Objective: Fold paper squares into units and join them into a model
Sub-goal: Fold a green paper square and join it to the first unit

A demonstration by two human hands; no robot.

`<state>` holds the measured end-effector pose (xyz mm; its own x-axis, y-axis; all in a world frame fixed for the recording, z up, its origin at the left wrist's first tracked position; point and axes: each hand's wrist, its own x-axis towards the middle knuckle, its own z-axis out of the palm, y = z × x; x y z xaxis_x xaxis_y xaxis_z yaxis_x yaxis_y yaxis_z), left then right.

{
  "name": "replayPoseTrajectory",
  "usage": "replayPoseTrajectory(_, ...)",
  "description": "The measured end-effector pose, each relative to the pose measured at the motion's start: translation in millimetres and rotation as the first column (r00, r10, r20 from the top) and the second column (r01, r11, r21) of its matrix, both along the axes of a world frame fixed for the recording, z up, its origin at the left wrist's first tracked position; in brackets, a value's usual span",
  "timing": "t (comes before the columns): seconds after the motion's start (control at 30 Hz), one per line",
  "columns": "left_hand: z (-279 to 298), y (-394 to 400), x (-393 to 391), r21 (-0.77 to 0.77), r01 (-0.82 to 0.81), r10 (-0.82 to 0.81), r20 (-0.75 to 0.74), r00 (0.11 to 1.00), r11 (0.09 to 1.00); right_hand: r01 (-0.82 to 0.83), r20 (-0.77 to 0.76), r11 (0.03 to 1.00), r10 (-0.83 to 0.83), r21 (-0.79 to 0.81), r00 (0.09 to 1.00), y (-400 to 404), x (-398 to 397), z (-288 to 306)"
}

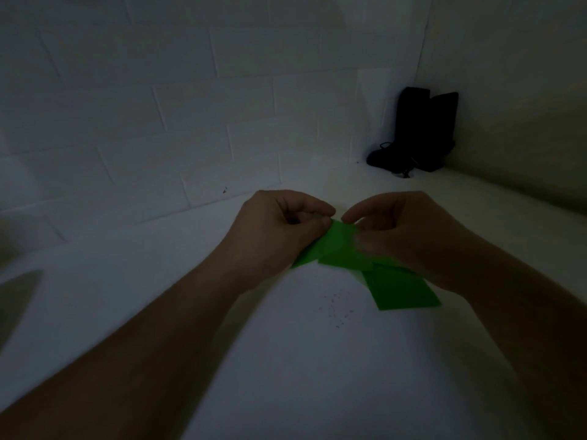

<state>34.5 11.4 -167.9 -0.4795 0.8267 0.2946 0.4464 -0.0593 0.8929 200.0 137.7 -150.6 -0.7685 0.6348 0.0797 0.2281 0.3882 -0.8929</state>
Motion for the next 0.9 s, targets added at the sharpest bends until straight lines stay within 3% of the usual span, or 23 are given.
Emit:
replayPoseTrajectory(0.3, -2, 0, 5, -0.03, 0.083, -0.083, -0.002, 0.997, 0.996, -0.045, 0.039, 0.998, 0.043, 0.055, 0.998, -5, 0, 1)
replayPoseTrajectory(0.43, 0, 2, 3, 0.051, 0.071, -0.078, 0.159, 0.984, 0.996, 0.027, -0.051, 0.997, -0.031, -0.075, 0.998, 0, 2, 4)
replayPoseTrajectory(0.57, -1, 3, 3, 0.032, 0.1, -0.105, 0.307, 0.946, 0.995, 0.038, -0.165, 0.99, -0.061, -0.138, 0.984, 2, 1, 2)
replayPoseTrajectory(0.77, 2, 11, 16, 0.177, 0.029, -0.135, 0.627, 0.767, 0.984, 0.051, -0.346, 0.95, -0.162, -0.309, 0.924, -3, -8, -6)
replayPoseTrajectory(0.9, 0, 12, 22, 0.214, 0.123, -0.234, 0.64, 0.732, 0.969, 0.003, -0.419, 0.917, -0.185, -0.399, 0.889, -7, -13, -9)
